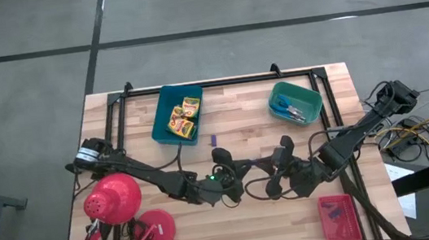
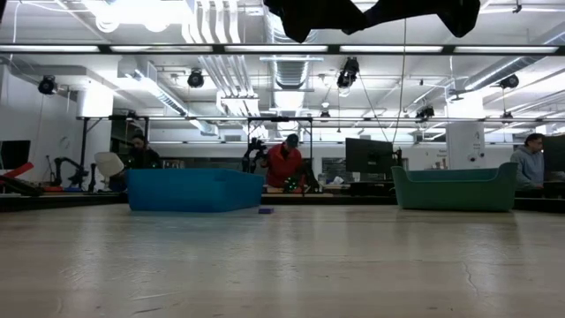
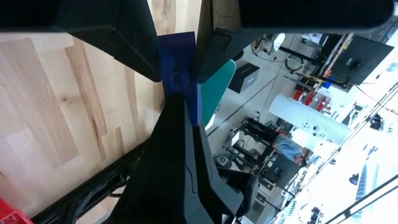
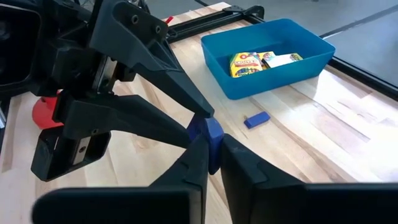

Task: Pick & Place School Supplies
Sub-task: Put the purple eraser into the red bin

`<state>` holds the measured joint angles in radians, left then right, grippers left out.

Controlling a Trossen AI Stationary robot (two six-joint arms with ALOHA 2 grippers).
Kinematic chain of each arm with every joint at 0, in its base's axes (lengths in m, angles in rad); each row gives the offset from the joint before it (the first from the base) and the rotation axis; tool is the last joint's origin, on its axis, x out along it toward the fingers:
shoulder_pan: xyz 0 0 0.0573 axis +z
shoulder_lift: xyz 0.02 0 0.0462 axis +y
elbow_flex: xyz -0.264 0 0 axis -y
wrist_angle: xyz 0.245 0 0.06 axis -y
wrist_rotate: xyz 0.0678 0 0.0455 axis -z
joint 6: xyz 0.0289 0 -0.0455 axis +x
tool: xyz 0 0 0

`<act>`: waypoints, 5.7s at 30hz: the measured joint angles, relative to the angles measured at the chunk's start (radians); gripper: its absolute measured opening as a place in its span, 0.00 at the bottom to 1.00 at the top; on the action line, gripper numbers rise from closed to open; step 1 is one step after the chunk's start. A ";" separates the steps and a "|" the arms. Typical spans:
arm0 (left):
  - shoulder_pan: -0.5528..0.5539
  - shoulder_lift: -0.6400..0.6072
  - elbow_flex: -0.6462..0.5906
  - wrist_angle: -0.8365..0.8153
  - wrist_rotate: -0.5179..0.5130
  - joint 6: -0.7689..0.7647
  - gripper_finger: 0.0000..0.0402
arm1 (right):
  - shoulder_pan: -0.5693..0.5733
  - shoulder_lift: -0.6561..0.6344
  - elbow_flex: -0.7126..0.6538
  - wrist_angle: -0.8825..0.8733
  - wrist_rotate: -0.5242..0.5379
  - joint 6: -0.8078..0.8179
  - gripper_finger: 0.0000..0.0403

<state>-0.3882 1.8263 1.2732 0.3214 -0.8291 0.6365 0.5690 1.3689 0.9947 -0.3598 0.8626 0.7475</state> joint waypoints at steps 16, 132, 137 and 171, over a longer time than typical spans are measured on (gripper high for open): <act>0.001 0.000 0.000 -0.007 0.001 0.002 0.25 | 0.000 0.000 0.000 -0.002 0.001 -0.009 0.04; -0.066 -0.164 -0.090 -0.401 0.125 -0.400 0.43 | 0.115 -0.073 0.066 -0.571 -1.253 0.706 0.04; -0.048 -0.164 -0.098 -0.359 0.309 -0.367 0.43 | 0.166 -0.069 0.061 -0.588 -1.250 0.808 0.04; -0.021 -0.209 -0.101 -0.338 0.308 -0.272 0.43 | 0.328 0.260 -0.008 -0.658 -1.237 0.973 0.22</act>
<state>-0.4096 1.6176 1.1717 -0.0170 -0.5209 0.3650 0.8970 1.6289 0.9871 -1.0176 -0.3745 1.7210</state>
